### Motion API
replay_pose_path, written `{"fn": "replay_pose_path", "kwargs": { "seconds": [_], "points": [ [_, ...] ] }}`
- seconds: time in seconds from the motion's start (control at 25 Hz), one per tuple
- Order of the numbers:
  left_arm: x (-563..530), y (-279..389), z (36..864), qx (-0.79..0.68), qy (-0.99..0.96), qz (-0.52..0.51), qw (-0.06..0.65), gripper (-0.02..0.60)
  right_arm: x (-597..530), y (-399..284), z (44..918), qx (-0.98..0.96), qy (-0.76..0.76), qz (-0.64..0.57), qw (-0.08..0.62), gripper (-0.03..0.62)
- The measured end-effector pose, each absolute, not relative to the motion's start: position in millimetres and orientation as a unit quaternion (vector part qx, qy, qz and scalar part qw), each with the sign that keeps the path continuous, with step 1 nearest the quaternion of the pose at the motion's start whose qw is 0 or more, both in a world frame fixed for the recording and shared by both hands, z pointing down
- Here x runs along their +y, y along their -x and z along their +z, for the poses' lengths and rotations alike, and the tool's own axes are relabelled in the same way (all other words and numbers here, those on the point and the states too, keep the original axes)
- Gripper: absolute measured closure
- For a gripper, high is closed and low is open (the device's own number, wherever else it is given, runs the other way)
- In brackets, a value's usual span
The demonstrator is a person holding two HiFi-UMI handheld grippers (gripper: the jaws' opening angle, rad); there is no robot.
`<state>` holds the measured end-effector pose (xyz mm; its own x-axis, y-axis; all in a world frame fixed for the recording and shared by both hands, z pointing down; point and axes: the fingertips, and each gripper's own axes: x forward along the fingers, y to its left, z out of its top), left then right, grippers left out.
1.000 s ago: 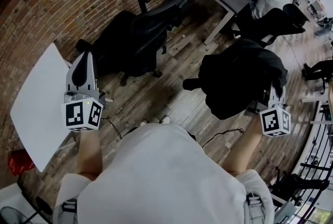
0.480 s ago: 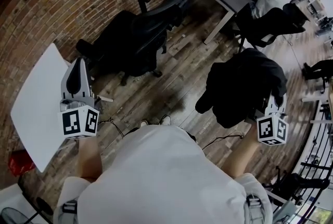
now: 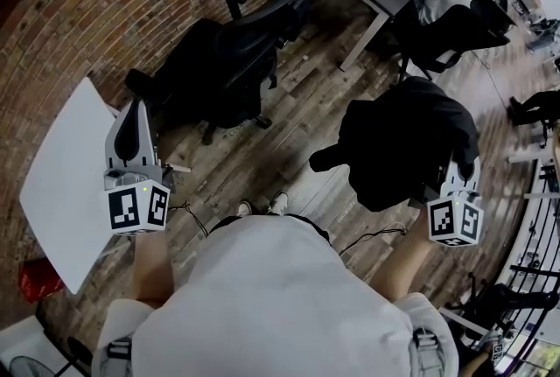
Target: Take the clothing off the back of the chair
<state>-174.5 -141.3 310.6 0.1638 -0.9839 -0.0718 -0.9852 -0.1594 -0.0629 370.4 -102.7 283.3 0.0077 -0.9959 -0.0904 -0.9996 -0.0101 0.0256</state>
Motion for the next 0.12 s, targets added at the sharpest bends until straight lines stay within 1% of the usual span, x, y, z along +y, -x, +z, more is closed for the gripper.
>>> {"fn": "replay_pose_path", "kwargs": {
  "seconds": [0.12],
  "points": [
    [-140.0, 176.5, 312.0, 0.647, 0.761, 0.006, 0.048, 0.557, -100.8, -365.9, 280.8, 0.707, 0.706, 0.041, 0.026, 0.534]
  ]
}}
